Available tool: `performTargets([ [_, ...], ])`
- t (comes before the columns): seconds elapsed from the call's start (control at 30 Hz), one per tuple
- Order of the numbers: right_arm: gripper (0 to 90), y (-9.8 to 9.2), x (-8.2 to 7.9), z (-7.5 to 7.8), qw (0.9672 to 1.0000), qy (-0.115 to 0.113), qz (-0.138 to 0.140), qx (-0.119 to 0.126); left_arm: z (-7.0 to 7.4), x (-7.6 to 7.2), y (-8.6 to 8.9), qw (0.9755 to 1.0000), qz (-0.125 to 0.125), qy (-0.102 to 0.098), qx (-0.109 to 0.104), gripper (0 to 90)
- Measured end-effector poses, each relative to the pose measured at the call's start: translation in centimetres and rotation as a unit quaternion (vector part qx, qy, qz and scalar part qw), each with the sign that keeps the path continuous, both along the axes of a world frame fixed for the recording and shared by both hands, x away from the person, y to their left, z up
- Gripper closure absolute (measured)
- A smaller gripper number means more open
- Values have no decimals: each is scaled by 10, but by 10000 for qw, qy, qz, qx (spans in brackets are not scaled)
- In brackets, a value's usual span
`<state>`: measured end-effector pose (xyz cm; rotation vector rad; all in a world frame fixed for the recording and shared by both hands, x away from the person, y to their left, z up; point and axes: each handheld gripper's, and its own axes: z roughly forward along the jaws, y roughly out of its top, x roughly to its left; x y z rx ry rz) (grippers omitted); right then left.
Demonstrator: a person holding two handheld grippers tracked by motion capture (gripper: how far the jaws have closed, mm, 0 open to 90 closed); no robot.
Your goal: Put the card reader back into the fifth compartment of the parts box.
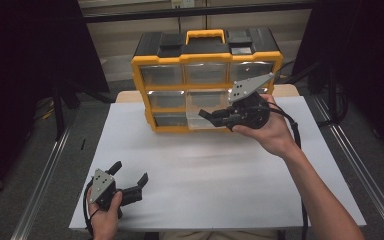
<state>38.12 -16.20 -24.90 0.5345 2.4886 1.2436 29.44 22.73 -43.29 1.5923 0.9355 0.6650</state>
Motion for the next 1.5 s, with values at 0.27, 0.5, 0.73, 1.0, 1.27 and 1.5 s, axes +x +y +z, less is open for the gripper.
performTargets([
  [0.27,740,-3,10,8,10000,34,-73,12,-1,0,-1,10000,17,17,2,12],
  [0.5,739,-3,21,16,9997,71,-219,-59,-1,0,-1,10000,18,20,-16,12],
  [0.73,740,1,32,19,9990,106,-346,-258,-1,0,-1,10000,19,17,-22,12],
  [1.0,739,2,46,27,9978,286,-447,-400,0,-1,0,10000,24,-22,-22,12],
  [1.27,739,8,65,28,9948,434,-573,-726,0,-1,0,10000,25,-14,-71,12],
  [1.5,739,11,77,25,9927,584,-622,-852,0,-1,0,10000,4,-19,-36,12],
])
